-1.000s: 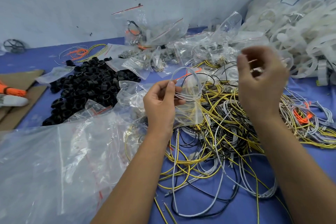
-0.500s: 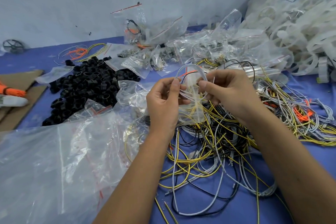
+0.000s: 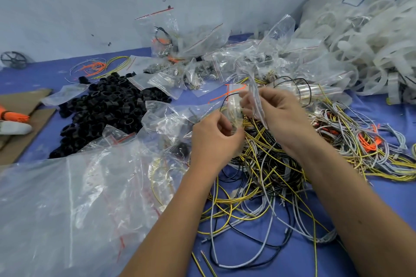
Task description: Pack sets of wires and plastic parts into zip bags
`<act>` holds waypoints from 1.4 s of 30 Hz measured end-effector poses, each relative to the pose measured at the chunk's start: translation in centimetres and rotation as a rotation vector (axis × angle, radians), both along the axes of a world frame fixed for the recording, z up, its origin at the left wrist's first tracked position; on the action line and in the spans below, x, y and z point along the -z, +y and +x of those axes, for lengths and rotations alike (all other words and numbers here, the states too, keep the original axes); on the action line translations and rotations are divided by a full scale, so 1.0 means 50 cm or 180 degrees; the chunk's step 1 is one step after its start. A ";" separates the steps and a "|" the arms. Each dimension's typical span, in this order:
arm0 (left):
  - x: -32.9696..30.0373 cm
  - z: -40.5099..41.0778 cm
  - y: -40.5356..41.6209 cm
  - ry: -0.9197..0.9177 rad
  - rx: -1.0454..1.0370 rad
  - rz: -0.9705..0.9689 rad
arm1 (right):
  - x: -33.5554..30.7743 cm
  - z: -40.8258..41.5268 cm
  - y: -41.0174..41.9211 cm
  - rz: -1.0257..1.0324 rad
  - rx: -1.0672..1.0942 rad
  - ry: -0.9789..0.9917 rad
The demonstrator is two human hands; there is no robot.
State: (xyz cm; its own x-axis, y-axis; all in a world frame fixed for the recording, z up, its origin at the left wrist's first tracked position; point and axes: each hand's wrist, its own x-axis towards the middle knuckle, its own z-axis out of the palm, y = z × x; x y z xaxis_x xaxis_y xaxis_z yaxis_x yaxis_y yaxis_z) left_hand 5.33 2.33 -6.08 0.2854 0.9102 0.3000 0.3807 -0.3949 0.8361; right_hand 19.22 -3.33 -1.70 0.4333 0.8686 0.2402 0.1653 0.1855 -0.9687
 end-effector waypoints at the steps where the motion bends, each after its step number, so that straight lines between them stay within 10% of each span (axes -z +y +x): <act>1: -0.002 -0.001 -0.001 0.0057 -0.0047 0.0009 | 0.002 0.000 0.001 -0.0173 -0.0003 0.0081; 16: -0.019 -0.021 -0.002 0.0819 -0.0496 -0.0003 | 0.013 0.059 -0.002 -0.0157 0.1545 -0.0194; 26: -0.013 -0.024 0.011 0.0336 -0.0351 -0.0278 | -0.003 0.037 -0.017 0.0204 0.1531 -0.1100; 36: -0.015 -0.022 0.005 0.0995 -0.0299 0.0115 | 0.002 0.034 -0.015 0.0386 0.1379 -0.0956; 42: -0.016 -0.024 0.014 0.0242 -0.0119 -0.0159 | -0.005 0.029 -0.016 0.0486 0.1164 -0.0474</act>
